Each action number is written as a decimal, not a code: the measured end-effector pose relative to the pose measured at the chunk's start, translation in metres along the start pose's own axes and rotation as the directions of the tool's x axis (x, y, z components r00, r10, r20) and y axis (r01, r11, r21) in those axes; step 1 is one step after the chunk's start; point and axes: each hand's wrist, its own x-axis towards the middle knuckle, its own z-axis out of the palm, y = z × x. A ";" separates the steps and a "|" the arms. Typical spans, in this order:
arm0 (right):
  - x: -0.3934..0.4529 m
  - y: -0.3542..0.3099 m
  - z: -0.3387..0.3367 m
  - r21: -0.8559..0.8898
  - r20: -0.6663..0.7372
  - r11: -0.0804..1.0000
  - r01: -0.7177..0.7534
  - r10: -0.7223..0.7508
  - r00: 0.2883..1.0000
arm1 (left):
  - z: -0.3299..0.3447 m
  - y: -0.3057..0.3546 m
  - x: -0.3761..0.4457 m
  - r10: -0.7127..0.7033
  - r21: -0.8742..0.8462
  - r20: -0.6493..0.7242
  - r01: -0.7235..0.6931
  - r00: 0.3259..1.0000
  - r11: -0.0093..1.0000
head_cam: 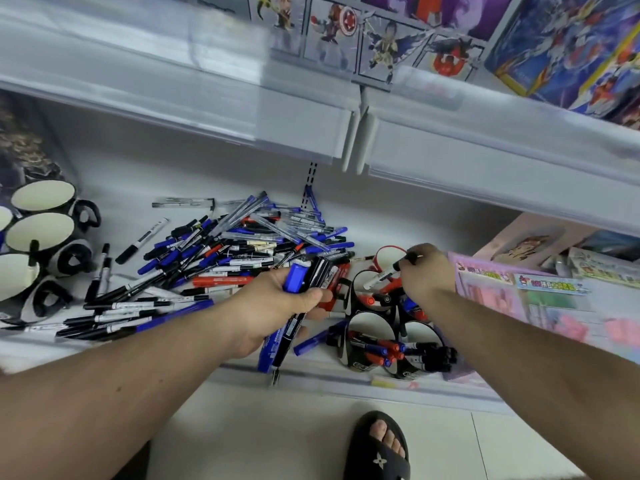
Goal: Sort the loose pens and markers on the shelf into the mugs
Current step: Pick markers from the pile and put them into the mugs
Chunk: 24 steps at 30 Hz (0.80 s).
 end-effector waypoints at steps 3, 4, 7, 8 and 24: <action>0.002 0.012 0.034 -0.196 0.097 0.975 0.108 -0.090 0.991 | -0.002 0.001 0.002 -0.015 -0.003 0.000 0.015 1.000 1.000; 0.001 0.015 0.043 -0.227 0.142 0.964 0.138 -0.107 0.984 | -0.003 0.002 0.003 -0.018 -0.015 0.008 0.018 1.000 1.000; -0.005 0.021 0.058 -0.371 0.225 0.907 0.196 -0.117 0.967 | -0.005 0.006 0.005 -0.016 -0.056 0.028 0.018 0.999 0.998; -0.007 0.021 0.059 -0.428 0.229 0.874 0.229 -0.140 0.963 | -0.006 0.007 0.005 -0.012 -0.064 0.036 0.014 0.999 0.998; -0.086 -0.100 -0.059 0.421 0.471 0.904 0.080 -0.293 0.832 | 0.002 0.009 -0.009 0.043 -0.082 0.167 -0.029 0.985 0.996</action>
